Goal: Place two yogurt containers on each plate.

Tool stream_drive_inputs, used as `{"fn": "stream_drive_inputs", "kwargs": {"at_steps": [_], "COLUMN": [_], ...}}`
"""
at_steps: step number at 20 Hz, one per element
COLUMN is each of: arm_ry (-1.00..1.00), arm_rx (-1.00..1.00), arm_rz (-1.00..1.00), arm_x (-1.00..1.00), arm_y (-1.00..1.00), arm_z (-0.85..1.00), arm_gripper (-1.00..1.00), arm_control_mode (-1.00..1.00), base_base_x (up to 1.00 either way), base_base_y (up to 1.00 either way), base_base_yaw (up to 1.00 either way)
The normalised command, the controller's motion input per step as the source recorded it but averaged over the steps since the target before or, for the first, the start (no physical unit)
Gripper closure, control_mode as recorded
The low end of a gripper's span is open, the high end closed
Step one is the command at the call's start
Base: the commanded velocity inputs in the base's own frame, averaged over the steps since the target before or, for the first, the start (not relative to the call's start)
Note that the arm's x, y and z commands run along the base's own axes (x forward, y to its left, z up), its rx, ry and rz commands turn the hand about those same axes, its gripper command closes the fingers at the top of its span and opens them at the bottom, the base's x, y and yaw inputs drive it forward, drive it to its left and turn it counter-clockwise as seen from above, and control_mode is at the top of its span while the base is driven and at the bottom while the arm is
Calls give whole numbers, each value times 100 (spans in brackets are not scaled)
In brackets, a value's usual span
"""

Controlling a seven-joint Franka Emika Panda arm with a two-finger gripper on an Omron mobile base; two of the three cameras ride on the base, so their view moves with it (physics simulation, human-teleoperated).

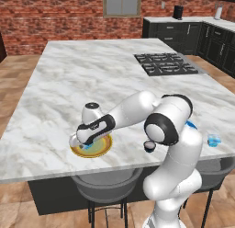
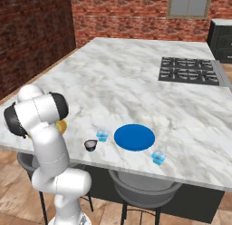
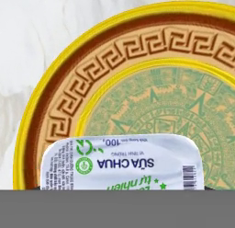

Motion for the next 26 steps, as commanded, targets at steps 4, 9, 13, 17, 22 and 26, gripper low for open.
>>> {"fn": "stream_drive_inputs", "kwargs": {"at_steps": [4, 9, 13, 17, 22, 26], "arm_ry": [0, 0, 0, 0, 0, 0], "arm_rx": [0, 0, 0, 0, 2, 0], "arm_rz": [-6, -7, -8, -6, -5, -4], "arm_x": [6, 1, 6, 0, 1, 3], "arm_y": [11, 10, 9, 3, 0, 0], "arm_z": [-1, -3, -9, -5, 0, 1], "arm_gripper": [100, -100, -100, -100, -100, -100], "arm_control_mode": [-100, -100, -100, -100, -100, -100], "base_base_x": [0, 0, 0, 0, 0, 0], "base_base_y": [0, 0, 0, 0, 0, 0], "base_base_yaw": [0, 0, 0, 0, 0, 0]}}
